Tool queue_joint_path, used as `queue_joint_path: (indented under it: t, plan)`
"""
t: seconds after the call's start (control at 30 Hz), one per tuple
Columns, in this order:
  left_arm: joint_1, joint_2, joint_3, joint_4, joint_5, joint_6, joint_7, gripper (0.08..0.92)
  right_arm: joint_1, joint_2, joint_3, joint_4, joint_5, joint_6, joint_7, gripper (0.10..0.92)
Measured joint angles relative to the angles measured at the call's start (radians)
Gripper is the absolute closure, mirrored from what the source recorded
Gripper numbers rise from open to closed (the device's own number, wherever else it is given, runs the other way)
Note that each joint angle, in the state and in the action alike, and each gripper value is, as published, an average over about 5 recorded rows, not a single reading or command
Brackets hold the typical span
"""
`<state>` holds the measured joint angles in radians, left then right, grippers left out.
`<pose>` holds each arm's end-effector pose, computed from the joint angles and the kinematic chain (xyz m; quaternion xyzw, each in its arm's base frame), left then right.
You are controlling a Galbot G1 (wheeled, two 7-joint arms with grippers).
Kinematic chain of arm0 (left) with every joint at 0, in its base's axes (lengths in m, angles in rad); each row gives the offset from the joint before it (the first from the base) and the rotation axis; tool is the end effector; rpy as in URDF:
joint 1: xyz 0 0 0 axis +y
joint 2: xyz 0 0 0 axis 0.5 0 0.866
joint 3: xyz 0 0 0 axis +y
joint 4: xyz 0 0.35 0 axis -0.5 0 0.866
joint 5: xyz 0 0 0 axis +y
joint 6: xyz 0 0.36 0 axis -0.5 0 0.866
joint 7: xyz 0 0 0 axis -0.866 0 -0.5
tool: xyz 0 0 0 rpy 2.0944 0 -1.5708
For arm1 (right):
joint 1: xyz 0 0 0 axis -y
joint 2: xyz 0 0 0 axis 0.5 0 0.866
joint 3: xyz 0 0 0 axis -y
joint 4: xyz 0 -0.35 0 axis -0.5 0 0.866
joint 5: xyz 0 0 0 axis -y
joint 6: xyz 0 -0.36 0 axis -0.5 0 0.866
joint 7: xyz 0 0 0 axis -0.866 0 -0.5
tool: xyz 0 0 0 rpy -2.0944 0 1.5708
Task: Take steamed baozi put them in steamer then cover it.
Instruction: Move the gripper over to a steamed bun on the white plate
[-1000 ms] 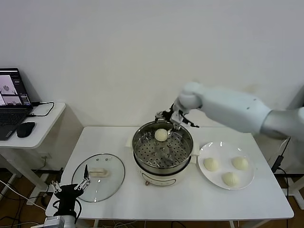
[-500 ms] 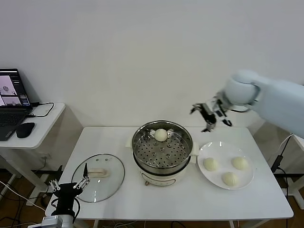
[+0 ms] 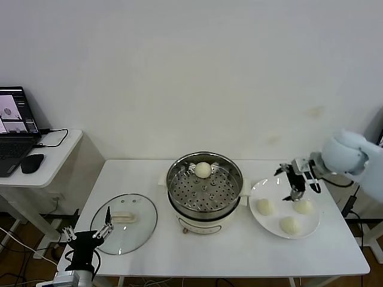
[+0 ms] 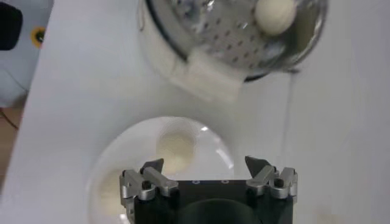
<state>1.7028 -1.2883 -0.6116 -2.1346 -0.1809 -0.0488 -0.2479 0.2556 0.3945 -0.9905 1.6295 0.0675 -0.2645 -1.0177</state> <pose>0.1525 0.0696 -0.2989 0.0814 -0.9953 -0.0513 0.0125 0.4467 -0.1657 -0.1015 0.4859 -0.5710 0.5677 0.3401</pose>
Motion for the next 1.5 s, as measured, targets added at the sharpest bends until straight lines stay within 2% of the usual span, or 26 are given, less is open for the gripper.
queue_joint_path:
  t: [0.5,0.87,1.23,1.5]
  plan:
    - [-0.007,-0.009,-0.014,0.022,0.0,0.0,0.0,0.177,-0.235,0.107,0.118,-0.188,-0.119,0.02,0.03,0.203]
    - [-0.011,-0.014,-0.011,0.04,0.005,-0.002,0.0,0.177,-0.287,0.244,0.158,-0.328,-0.152,0.043,0.061,0.203]
    - [-0.013,-0.017,-0.005,0.043,0.006,-0.003,0.0,0.177,-0.316,0.317,0.174,-0.396,-0.173,0.048,0.07,0.205]
    - [-0.011,-0.02,-0.004,0.043,0.007,-0.004,0.0,0.177,-0.326,0.335,0.182,-0.411,-0.184,0.047,0.07,0.27]
